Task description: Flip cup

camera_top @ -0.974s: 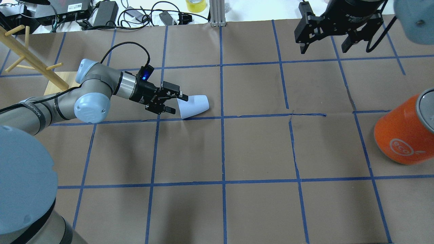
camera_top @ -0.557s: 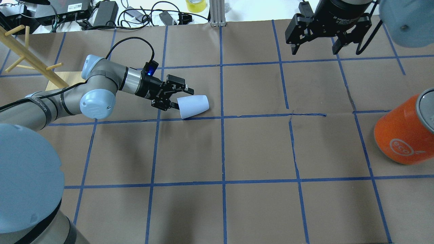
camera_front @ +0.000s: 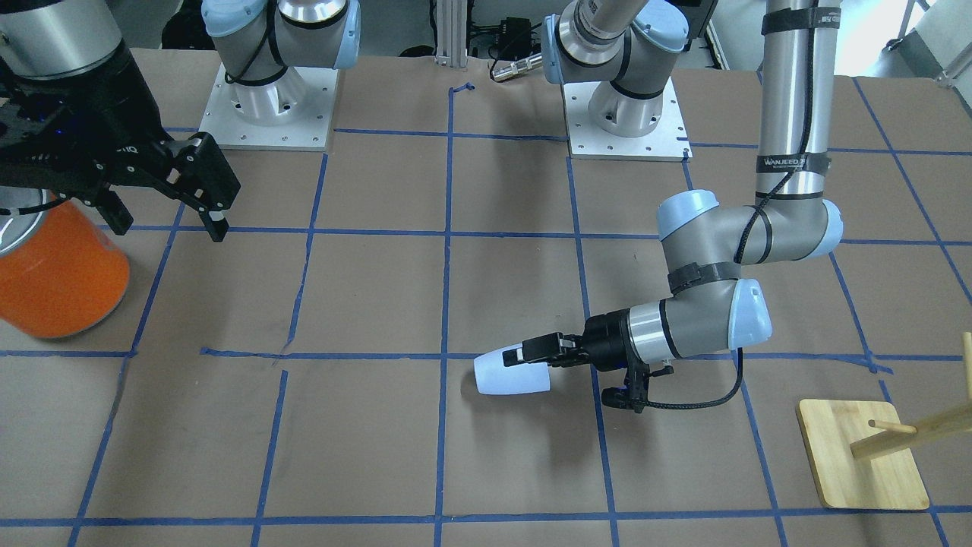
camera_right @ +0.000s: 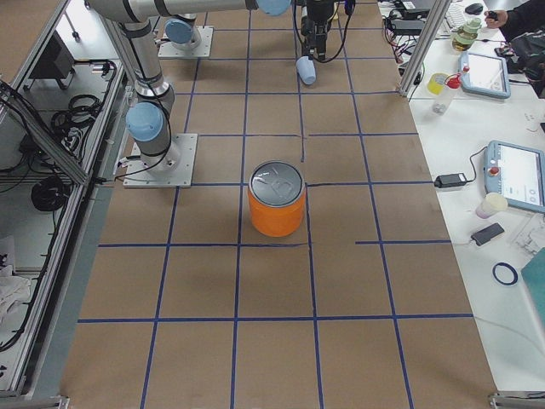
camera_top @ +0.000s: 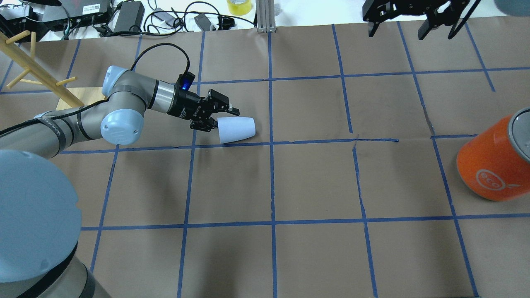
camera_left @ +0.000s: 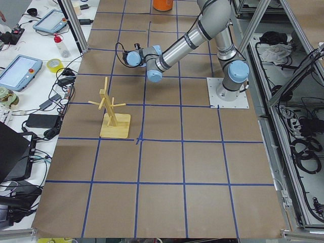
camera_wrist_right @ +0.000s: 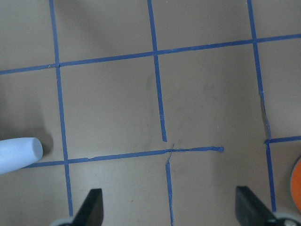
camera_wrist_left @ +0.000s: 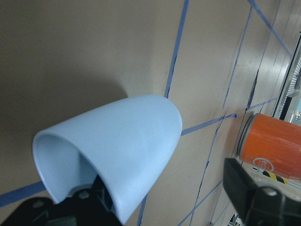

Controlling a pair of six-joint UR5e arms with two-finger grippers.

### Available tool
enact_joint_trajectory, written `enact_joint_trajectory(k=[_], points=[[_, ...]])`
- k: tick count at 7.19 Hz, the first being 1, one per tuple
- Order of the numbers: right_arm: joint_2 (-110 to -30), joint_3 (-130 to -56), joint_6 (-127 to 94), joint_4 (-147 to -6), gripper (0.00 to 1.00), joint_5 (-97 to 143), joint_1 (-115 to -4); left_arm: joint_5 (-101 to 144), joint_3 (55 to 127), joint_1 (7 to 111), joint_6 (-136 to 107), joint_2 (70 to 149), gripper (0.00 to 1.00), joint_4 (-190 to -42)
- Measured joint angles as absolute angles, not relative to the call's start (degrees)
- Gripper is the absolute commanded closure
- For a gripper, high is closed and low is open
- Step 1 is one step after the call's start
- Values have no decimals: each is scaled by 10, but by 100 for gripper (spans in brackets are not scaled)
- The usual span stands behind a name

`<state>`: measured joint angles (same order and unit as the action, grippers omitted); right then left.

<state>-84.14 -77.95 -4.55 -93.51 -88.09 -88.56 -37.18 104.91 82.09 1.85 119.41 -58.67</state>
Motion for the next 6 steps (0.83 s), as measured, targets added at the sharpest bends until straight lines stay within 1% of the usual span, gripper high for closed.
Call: enact_joint_trajectory(k=[3,6], points=[[-842,-781,-45,-876,0,-879,-900,-365,1048,821,-4,1188,100,-585],[-843,-792,-46,-905,0,-886,-904,-367,1034,821,-78,1166,100,-578]])
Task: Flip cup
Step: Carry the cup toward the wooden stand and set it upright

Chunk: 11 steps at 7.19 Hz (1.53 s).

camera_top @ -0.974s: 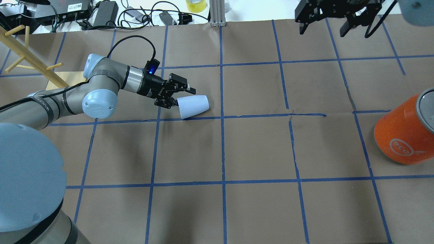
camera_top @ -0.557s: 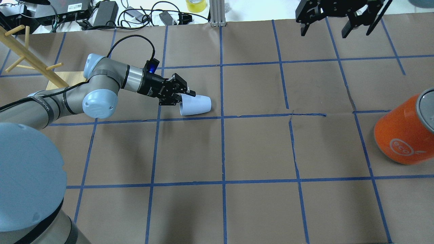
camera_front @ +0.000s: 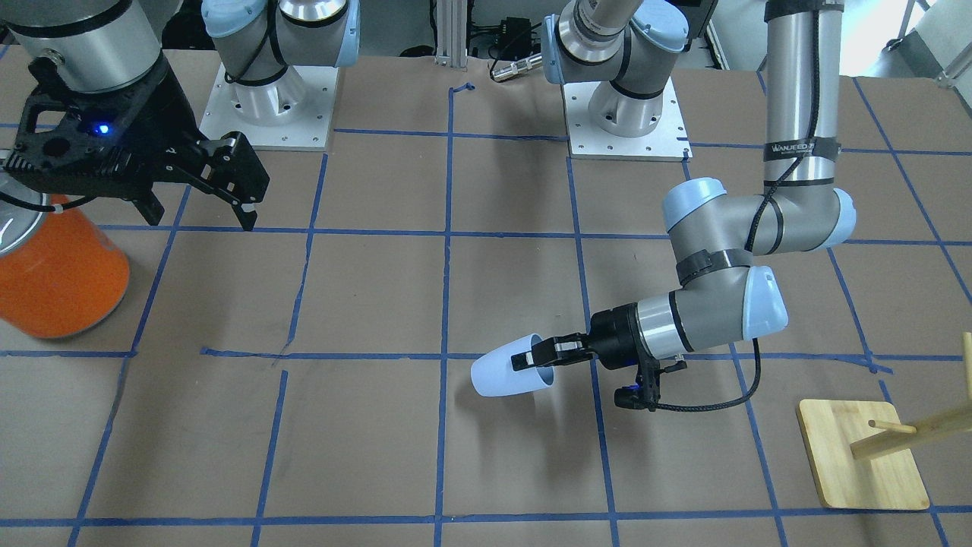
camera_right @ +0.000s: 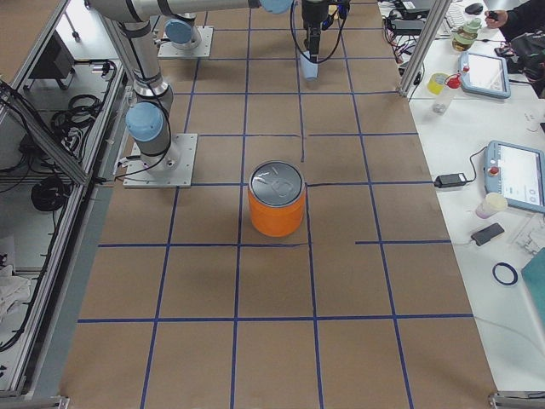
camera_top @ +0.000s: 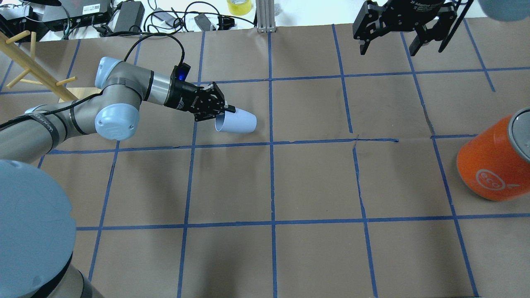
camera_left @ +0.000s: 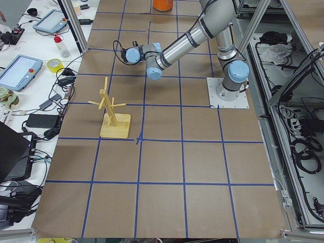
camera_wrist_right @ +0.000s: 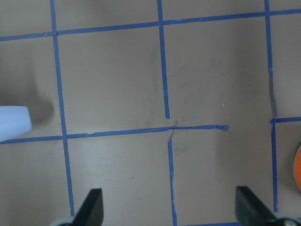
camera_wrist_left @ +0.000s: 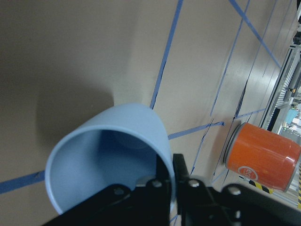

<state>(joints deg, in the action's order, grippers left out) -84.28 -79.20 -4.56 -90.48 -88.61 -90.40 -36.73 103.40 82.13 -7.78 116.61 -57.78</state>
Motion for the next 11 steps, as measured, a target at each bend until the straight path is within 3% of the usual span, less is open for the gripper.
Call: enact_joint_trajectory(k=[5,8,11], points=[[-843,-793,-46,-908,0,-886,-904,-670,993,830,-94,1109,100,-569],[-843,-794,-47,-908,0,-886,-904,-877,945,855,60,1116,100,-592],[-843,-794,-46,-908,0,-886,-904,-914,904,857,133,1154,100,-589]])
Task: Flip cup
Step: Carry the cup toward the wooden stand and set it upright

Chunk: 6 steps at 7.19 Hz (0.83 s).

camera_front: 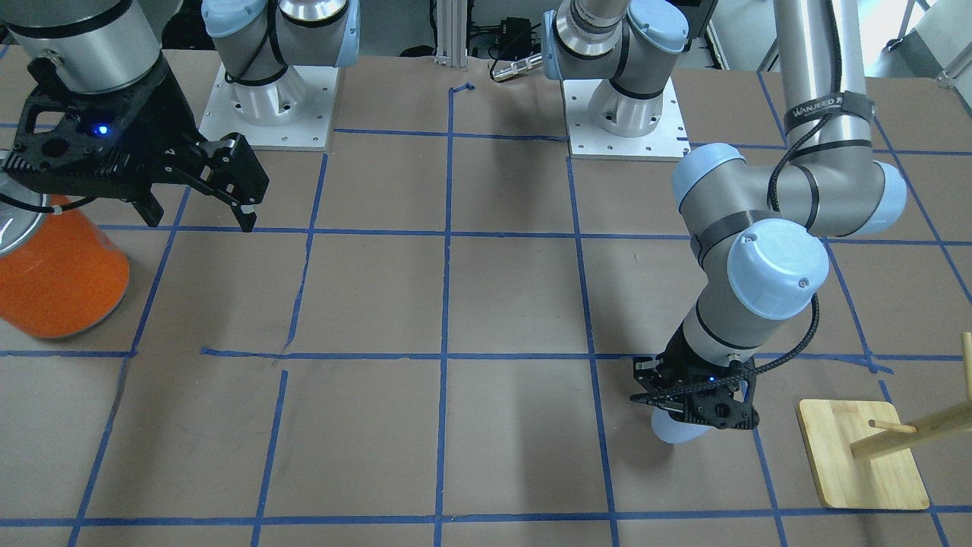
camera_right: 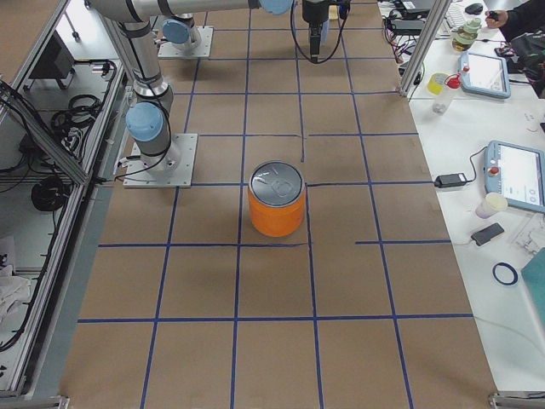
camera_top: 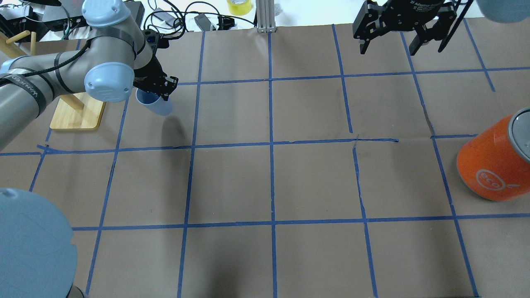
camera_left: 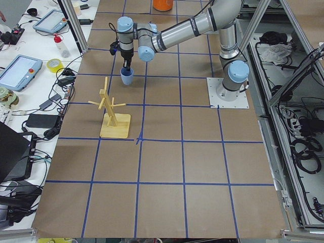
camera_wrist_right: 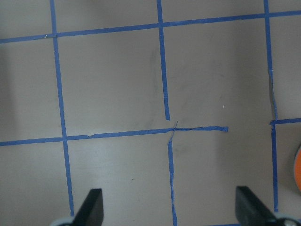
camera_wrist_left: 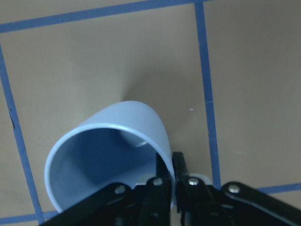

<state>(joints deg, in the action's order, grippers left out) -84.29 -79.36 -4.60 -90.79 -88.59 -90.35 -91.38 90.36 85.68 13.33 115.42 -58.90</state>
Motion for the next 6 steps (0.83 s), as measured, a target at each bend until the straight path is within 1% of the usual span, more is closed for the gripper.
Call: enact_joint_trajectory(k=[1,3,4,5,6], points=[[-843,-794,-46,-908,0,-886,-904,-921,883,857,157,1170,100,-589],[-843,-794,-46,-908,0,-886,-904,-933,868,857,184,1194,100,-590],[-843,-794,-45,-908,0,-886,-904,-935,867,857,197,1202,89,-590],[-843,-794,-45,-908,0,-886,-904,-938,867,857,204,1206,53,-590],[-843,-794,-45,-908,0,-886,-904,-946,867,857,207,1206,35,-589]])
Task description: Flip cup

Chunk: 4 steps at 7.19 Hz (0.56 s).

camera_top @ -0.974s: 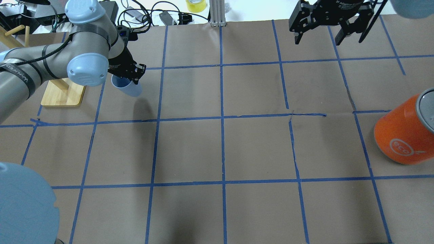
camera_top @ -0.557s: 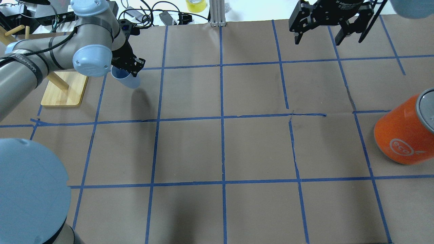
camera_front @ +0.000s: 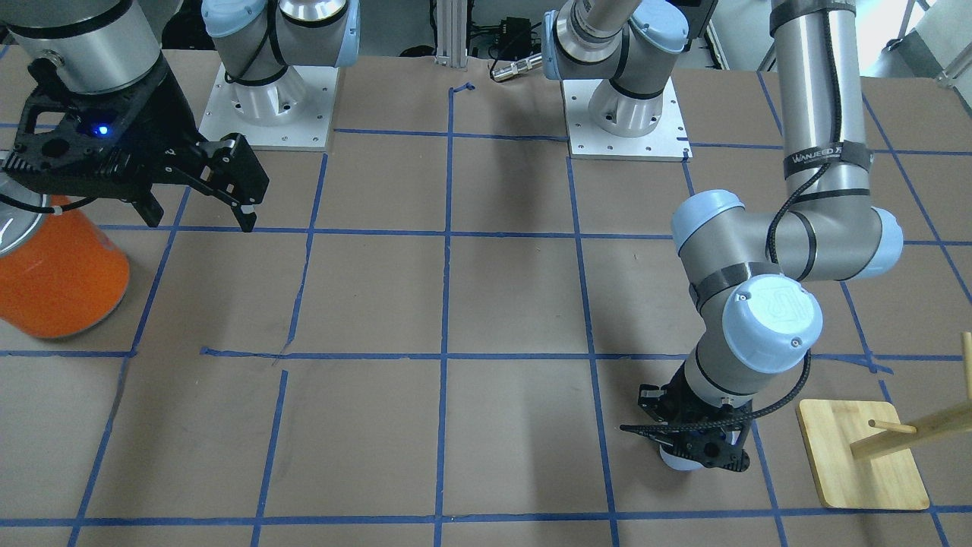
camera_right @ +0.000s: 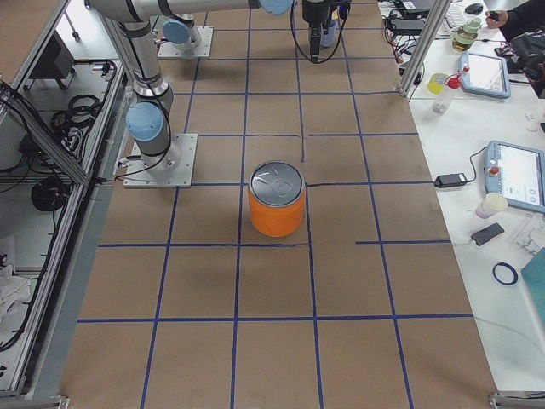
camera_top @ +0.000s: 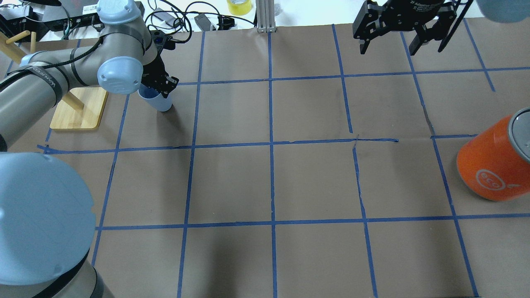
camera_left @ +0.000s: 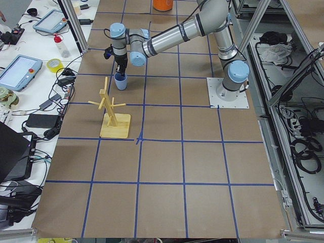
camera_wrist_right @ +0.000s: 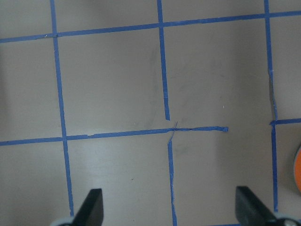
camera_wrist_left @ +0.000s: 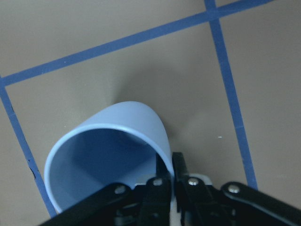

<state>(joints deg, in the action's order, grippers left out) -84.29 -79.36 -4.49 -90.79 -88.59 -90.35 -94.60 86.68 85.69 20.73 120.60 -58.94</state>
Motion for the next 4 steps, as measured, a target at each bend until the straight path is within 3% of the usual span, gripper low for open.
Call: enact_joint_trajectory(k=[2,4], points=[[-843,-794,-45,-908,0,-886,-904,-962,867,857,210,1192,15,-594],[-843,-794,-45,-908,0,-886,-904,-967,863,866,207,1167,8,-618]])
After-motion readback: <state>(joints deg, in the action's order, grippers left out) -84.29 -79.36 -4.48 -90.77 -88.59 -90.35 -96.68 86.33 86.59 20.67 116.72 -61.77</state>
